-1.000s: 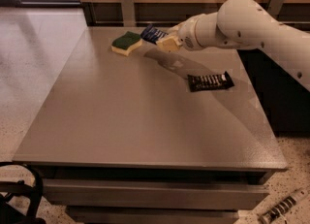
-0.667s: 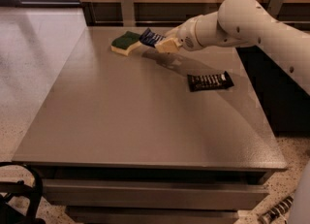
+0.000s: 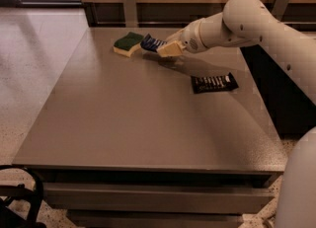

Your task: Move rxbar blueberry near sponge

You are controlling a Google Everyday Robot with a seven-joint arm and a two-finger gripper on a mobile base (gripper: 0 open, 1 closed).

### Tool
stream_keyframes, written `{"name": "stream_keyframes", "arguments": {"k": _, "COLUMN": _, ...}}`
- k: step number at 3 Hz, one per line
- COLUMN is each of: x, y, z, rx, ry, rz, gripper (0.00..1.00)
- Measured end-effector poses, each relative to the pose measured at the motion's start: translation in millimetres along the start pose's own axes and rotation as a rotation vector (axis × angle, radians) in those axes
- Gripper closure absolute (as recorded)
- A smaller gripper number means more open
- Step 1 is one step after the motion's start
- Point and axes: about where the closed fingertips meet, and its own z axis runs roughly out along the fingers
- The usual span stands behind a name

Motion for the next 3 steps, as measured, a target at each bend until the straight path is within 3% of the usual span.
{"name": "stream_keyframes", "arguments": {"k": 3, "x": -0.1, "y": 4.8, "z": 7.9, "rx": -0.015, "ry": 0.001, "rz": 0.0, "gripper": 0.08}}
